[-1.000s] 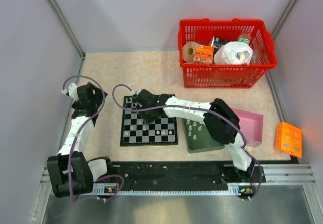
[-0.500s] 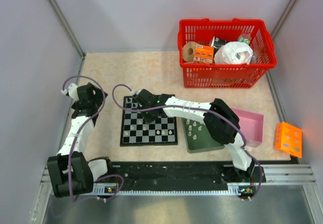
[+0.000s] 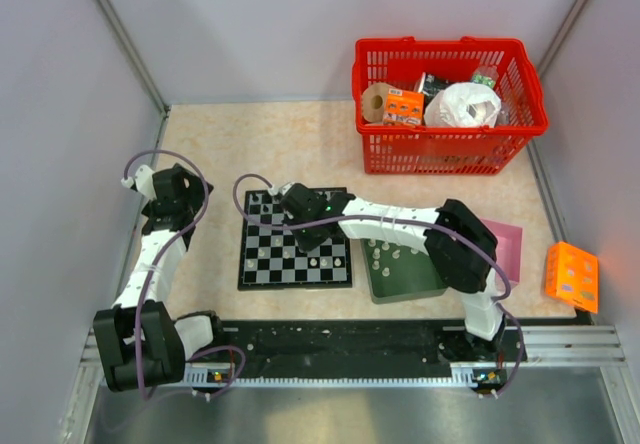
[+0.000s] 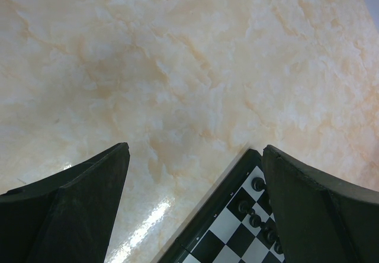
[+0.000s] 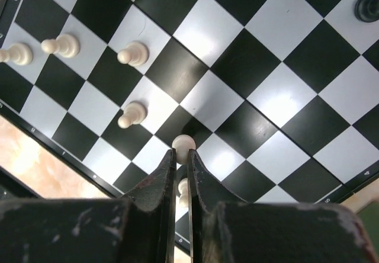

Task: Set up the chess pieces on the board

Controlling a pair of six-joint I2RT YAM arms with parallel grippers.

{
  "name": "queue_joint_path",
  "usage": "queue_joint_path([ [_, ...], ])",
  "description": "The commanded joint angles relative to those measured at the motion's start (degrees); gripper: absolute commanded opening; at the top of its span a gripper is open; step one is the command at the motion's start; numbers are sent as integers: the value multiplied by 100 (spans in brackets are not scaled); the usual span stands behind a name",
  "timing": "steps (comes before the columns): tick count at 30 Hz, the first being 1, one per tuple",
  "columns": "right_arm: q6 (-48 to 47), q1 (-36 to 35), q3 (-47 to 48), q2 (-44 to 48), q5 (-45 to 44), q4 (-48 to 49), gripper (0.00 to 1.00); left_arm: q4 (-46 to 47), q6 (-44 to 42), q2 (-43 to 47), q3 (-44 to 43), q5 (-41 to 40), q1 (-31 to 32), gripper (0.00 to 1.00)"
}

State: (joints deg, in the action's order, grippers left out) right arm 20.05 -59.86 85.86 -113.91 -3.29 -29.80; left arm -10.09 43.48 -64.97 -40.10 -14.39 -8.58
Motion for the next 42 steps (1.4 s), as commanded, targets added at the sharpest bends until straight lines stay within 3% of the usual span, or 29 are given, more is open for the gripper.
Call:
queue_joint_path([
  [1, 7, -167, -96, 440, 74, 185, 2, 244, 28, 55, -68, 15, -21, 99],
  [34, 51, -404, -219, 202, 311, 185, 2, 262, 11, 28, -77, 15, -21, 98],
  [42, 51, -404, -176, 97, 118, 168, 9, 262, 11, 28, -77, 7, -21, 99],
])
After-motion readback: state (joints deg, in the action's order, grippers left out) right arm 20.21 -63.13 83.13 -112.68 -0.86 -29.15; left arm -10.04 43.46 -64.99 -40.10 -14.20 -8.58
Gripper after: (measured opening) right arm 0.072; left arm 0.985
